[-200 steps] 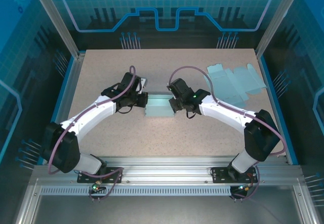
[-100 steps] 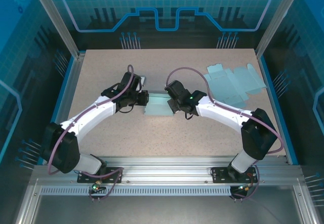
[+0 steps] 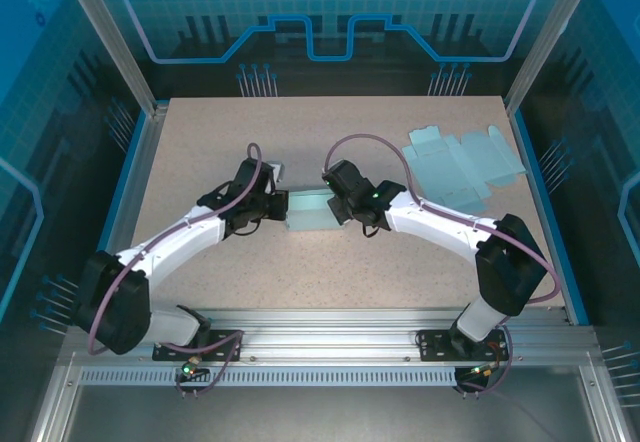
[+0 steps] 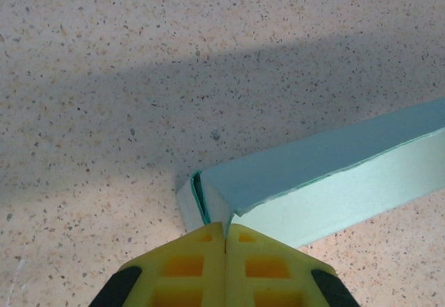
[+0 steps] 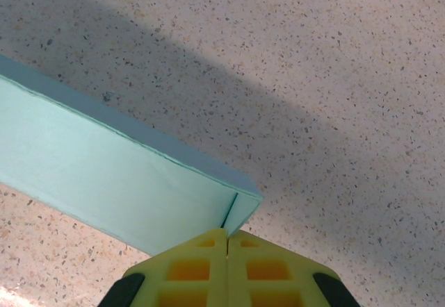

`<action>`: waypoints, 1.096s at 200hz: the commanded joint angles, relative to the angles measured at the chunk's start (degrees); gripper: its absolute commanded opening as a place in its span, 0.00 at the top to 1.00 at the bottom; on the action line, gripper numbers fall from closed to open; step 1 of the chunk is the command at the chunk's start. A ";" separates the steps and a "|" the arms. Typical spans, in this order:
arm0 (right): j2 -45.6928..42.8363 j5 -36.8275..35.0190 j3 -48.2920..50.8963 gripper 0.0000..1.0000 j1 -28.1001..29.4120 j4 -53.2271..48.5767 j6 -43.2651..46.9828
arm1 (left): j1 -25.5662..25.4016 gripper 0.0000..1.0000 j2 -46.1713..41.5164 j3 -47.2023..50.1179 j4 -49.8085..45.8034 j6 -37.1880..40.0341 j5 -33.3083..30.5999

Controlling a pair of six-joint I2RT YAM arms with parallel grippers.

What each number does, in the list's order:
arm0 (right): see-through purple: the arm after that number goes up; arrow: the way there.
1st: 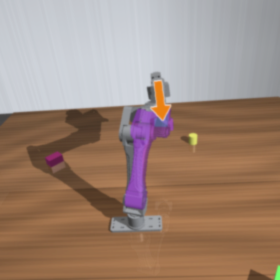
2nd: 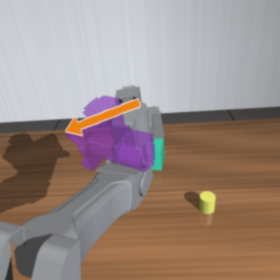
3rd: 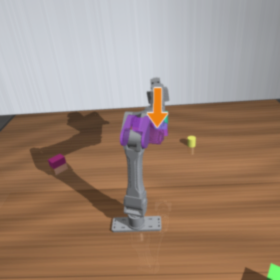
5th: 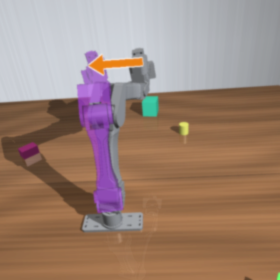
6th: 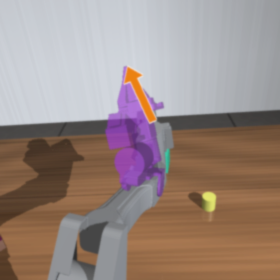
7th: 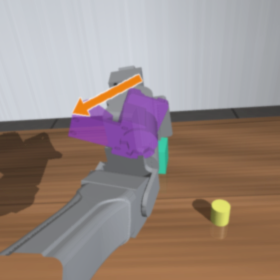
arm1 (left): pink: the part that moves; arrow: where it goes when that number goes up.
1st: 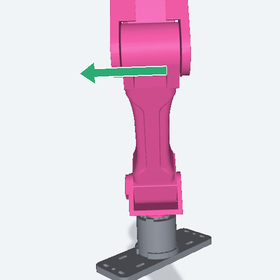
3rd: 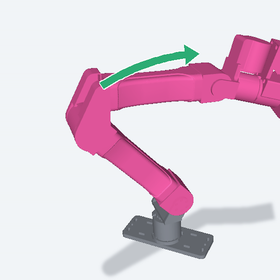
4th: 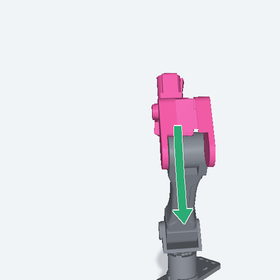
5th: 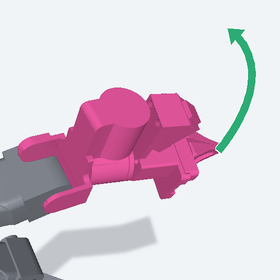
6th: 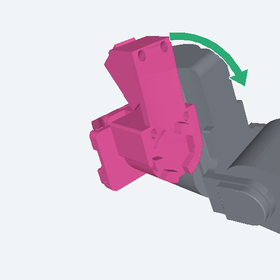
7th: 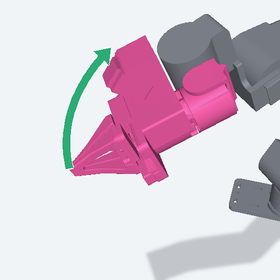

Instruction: Fold the paper box

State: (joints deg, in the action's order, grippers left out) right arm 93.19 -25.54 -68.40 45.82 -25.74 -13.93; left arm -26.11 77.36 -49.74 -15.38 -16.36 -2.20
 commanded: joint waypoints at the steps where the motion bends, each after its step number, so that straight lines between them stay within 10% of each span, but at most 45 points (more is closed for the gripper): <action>1: -0.24 1.09 1.80 1.00 1.61 2.42 -0.34 | -1.04 0.98 -1.11 3.71 6.28 2.36 0.48; 92: -2.02 -0.45 8.65 1.00 1.77 7.41 -3.12 | -2.02 0.92 -1.41 8.57 12.16 1.52 0.45; 219: -2.46 -1.03 10.13 1.00 1.87 8.60 -3.71 | -2.24 0.27 -17.32 11.57 12.37 -6.07 -1.68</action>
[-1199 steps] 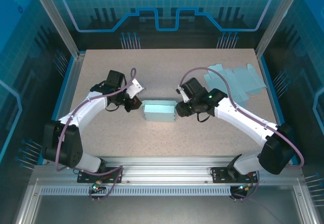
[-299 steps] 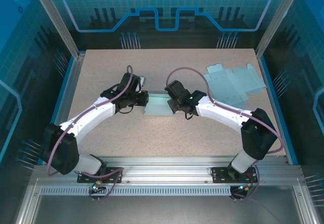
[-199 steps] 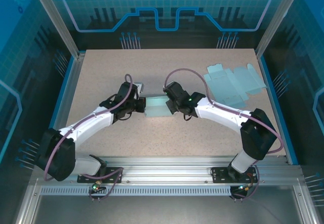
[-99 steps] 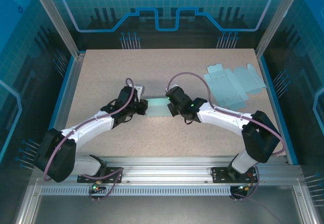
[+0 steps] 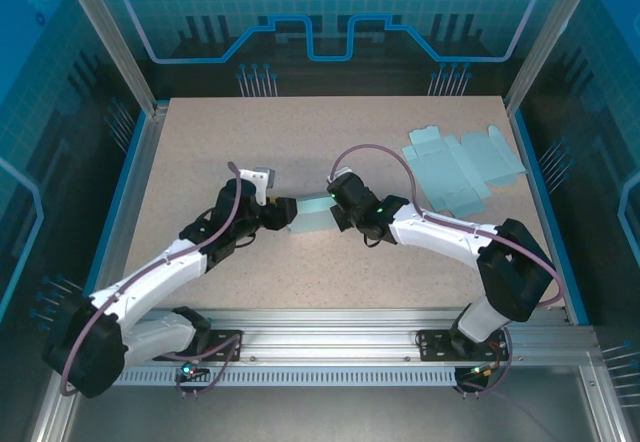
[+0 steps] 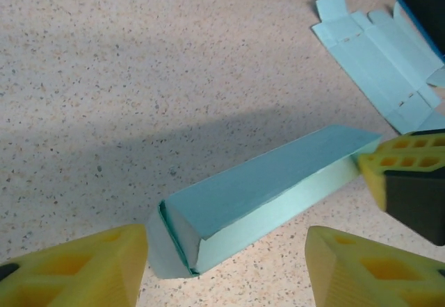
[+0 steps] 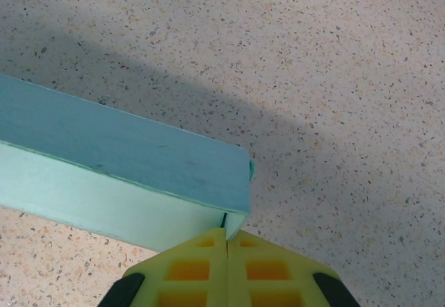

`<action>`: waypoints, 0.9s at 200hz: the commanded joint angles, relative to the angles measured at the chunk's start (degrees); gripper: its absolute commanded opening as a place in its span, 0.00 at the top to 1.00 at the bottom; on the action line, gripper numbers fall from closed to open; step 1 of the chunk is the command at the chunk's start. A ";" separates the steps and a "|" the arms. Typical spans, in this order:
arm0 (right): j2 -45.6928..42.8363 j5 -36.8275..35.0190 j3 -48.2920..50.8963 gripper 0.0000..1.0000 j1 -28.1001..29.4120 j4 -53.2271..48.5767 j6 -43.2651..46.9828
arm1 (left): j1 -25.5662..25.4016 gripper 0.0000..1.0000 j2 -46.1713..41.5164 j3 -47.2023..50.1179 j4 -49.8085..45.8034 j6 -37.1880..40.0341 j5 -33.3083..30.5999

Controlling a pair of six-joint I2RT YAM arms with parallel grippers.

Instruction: Fold the paper box

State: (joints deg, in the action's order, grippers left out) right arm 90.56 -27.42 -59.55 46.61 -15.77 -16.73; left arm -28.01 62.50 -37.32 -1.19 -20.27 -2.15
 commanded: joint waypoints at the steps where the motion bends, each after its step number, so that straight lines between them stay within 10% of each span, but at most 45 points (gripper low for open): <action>1: 0.15 0.82 1.28 1.00 1.10 -1.37 -0.92 | -0.31 0.27 -2.51 -0.88 -1.98 -2.28 -1.90; 32: 0.05 0.65 1.19 1.00 1.29 -1.36 -0.85 | -0.24 0.22 -1.22 -3.55 -5.72 -6.63 -10.66; 84: 0.26 0.12 1.04 1.00 1.82 -1.48 -0.92 | -0.29 0.28 8.09 -5.69 -1.64 -11.11 -8.21; 180: 0.84 -2.07 1.20 1.00 2.16 -1.47 -2.16 | -0.43 0.61 18.14 2.21 11.62 -18.58 -2.94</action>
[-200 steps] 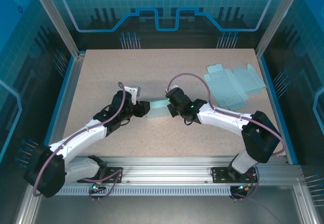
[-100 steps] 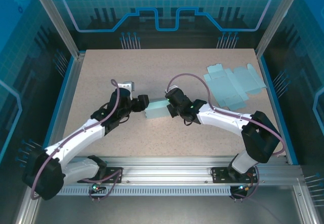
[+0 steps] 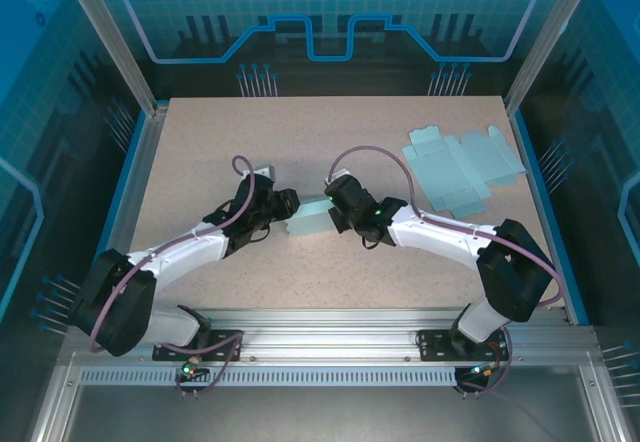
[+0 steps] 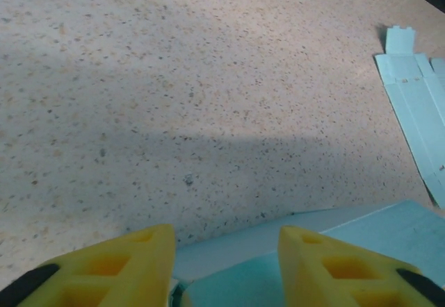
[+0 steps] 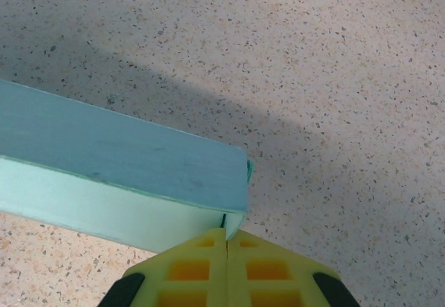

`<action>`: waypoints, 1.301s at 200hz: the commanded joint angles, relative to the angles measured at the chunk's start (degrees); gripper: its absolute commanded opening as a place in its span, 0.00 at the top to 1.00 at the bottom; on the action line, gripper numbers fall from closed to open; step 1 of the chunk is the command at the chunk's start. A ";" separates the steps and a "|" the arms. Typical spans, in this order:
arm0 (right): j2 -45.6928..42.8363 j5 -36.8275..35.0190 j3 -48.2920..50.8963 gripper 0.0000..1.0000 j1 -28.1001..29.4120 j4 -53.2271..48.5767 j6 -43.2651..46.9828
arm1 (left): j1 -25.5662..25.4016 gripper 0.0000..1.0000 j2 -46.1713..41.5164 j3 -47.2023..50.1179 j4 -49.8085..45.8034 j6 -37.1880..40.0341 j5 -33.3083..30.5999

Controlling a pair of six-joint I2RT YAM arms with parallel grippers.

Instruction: Fold the paper box

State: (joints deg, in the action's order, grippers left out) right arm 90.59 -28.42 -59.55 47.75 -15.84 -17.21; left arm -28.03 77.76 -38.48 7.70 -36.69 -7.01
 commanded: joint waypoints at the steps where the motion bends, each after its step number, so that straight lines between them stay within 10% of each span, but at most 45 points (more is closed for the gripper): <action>1: 0.86 -1.08 1.24 1.00 1.03 -1.40 -1.72 | -0.38 0.61 2.91 3.43 2.78 -2.16 1.86; 260: -8.00 15.35 2.48 0.54 -7.02 3.66 -12.91 | -2.93 0.70 4.88 8.69 8.61 -3.08 -4.94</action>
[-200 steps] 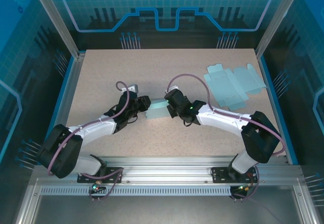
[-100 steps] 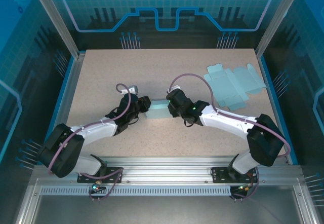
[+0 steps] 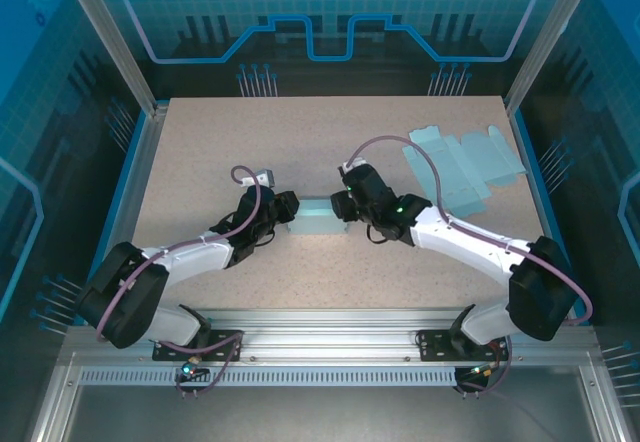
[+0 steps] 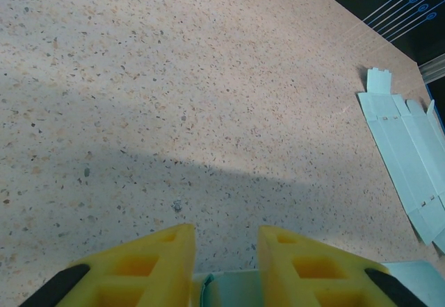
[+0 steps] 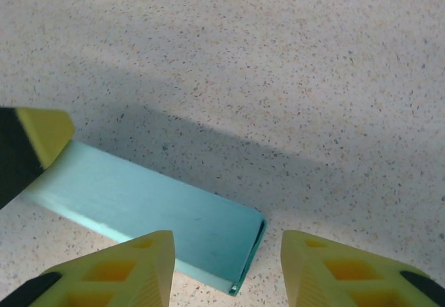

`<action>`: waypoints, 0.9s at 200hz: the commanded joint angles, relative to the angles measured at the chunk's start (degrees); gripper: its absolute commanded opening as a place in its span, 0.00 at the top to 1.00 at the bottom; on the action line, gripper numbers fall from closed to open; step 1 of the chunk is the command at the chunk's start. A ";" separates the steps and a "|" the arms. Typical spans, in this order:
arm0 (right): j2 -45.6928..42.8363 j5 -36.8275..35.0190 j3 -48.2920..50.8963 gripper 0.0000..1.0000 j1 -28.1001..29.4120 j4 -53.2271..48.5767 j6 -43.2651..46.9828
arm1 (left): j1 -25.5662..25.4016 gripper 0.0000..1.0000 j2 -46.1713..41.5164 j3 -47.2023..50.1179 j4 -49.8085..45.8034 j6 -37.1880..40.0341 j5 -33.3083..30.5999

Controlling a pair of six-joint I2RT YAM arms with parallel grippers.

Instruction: Fold the paper box

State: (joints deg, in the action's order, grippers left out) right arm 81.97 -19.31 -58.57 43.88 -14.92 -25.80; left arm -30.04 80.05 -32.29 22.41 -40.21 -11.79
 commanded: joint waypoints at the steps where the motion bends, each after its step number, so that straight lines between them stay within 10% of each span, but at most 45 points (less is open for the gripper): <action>1: 0.71 6.49 1.55 0.54 -3.34 2.85 -4.42 | -0.91 0.70 2.62 2.46 -6.13 0.46 -0.16; 180: 9.56 21.51 18.38 0.71 -9.98 17.02 -11.24 | -1.41 0.72 3.64 6.86 -5.68 -1.75 -1.48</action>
State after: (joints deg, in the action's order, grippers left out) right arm 86.89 1.21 -44.62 33.93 9.72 -36.12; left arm -30.50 82.02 -30.59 27.64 -41.10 -14.20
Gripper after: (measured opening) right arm 0.297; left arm 0.286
